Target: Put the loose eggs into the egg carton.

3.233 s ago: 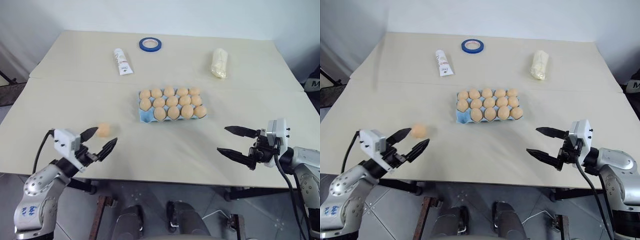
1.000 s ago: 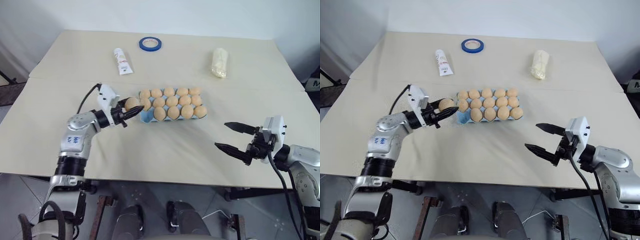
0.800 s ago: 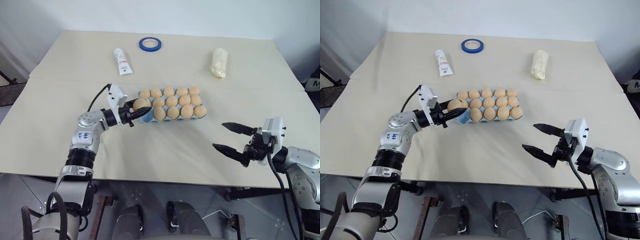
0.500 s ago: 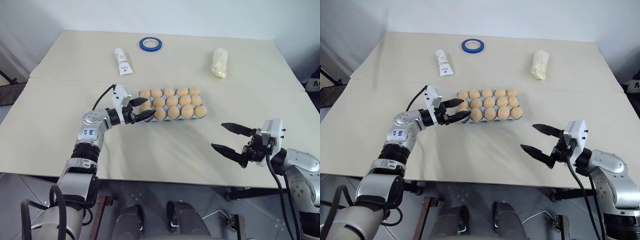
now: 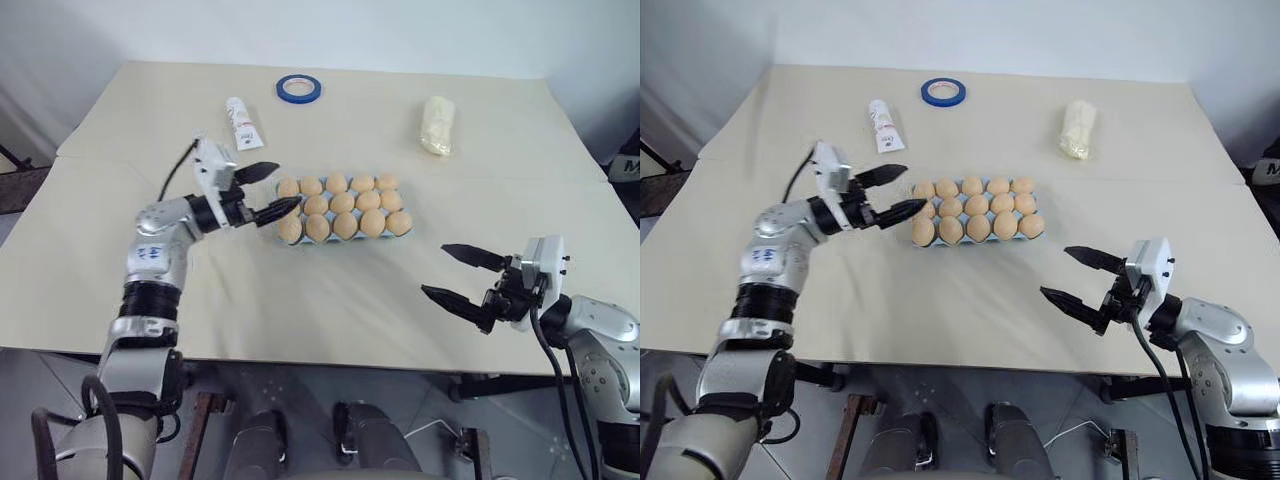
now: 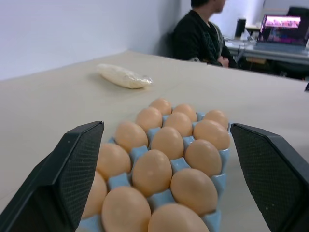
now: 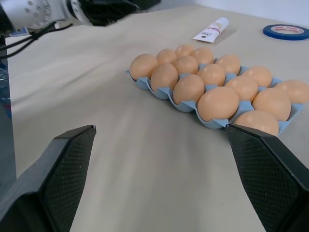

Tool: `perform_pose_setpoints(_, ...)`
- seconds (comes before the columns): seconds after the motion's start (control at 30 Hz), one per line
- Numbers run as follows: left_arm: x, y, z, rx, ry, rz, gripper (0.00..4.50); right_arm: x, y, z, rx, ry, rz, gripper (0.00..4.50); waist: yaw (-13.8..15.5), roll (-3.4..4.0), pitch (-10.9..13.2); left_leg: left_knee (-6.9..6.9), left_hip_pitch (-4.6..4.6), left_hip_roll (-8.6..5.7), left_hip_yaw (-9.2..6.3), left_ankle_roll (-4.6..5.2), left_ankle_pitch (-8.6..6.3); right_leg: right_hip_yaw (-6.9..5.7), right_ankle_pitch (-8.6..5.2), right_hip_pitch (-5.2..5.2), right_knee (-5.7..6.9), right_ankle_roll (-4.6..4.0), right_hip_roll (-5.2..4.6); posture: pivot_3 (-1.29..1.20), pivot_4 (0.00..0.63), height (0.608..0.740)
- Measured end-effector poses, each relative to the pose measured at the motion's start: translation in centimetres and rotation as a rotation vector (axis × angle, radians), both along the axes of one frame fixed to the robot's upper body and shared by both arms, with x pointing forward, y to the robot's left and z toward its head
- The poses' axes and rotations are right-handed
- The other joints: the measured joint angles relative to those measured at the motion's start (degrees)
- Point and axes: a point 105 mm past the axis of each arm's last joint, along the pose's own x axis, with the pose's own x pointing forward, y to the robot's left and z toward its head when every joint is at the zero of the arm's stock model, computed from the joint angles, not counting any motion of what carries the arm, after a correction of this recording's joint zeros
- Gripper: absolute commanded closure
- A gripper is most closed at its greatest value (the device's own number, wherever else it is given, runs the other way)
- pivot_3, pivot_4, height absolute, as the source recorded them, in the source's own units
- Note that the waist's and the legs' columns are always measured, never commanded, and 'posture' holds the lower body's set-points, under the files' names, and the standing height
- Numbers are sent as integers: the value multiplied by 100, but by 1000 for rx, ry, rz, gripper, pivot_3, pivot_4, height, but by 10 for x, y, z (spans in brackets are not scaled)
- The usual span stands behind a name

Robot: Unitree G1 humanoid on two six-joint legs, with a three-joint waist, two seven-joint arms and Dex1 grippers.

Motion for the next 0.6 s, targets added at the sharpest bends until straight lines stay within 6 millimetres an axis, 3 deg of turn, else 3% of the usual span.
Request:
perform_pose_setpoints(0.27,-41,39,-37,116,128,36,20,8,8,-2,-11,12,63,0,14,-1,0,1,4,-2,-4,5,4,-1,-1,2,5,-5,-6,0,150,740)
perform_pose_setpoints(0.6,-59,57,-47,194,111,37,20,18,13,-11,-47,36,133,0,27,0,0,-10,-2,-3,-8,9,0,-6,-4,-2,-8,-13,-12,0,150,740)
